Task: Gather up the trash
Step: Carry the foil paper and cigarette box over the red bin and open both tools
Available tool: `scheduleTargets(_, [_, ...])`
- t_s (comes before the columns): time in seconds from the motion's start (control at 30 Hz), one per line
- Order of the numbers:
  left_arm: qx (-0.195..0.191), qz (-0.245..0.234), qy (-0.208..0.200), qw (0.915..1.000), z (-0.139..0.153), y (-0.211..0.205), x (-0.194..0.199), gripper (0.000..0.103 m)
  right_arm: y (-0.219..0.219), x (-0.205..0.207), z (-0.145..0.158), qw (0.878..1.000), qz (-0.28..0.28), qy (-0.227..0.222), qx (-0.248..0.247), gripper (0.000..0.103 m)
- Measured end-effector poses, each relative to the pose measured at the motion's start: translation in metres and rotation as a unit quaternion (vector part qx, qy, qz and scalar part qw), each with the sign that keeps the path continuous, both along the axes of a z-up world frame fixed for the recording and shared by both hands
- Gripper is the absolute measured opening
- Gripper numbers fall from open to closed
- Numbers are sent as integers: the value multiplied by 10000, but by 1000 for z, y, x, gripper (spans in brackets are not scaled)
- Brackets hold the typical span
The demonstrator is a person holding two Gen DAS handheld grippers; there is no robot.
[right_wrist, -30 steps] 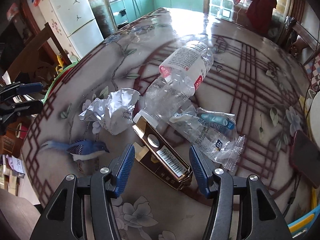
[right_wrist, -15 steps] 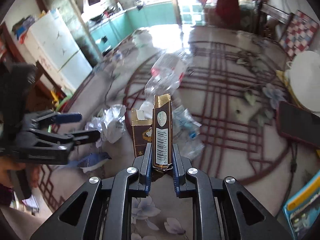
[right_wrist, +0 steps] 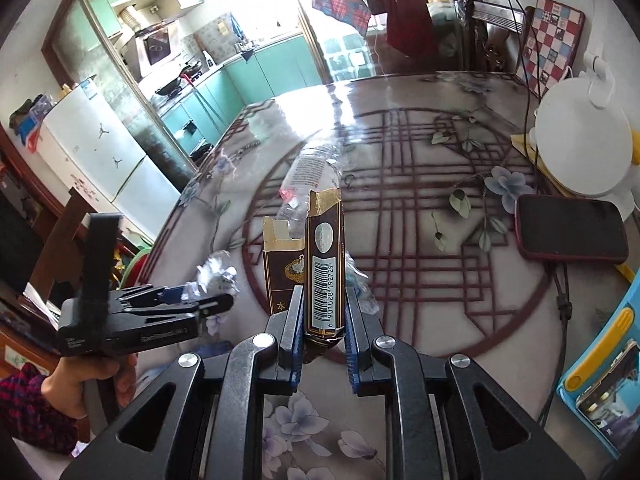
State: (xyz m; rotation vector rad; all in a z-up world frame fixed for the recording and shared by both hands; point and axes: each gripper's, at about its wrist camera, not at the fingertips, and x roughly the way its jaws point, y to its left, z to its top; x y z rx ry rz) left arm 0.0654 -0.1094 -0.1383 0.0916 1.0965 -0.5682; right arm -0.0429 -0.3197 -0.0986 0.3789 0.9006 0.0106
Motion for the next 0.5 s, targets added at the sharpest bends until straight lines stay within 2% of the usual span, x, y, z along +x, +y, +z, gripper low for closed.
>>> scheduleTargets(0.1, [-154, 81, -214, 9996, 22, 14, -5, 51, 10, 6, 4, 9999, 85, -58, 17, 15])
scheduleTargets(0.2, [-141, 192, -336, 9992, 36, 26, -7, 52, 23, 15, 6, 9998, 191, -70, 65, 15])
scheduleTargets(0.33, [-296, 534, -501, 9969, 49, 49, -9, 52, 39, 25, 10, 9993, 323, -116, 117, 15])
scheduleTargets(0.5, [-233, 761, -702, 9944, 57, 74, -6, 53, 58, 37, 15, 9985, 504, -189, 70, 15])
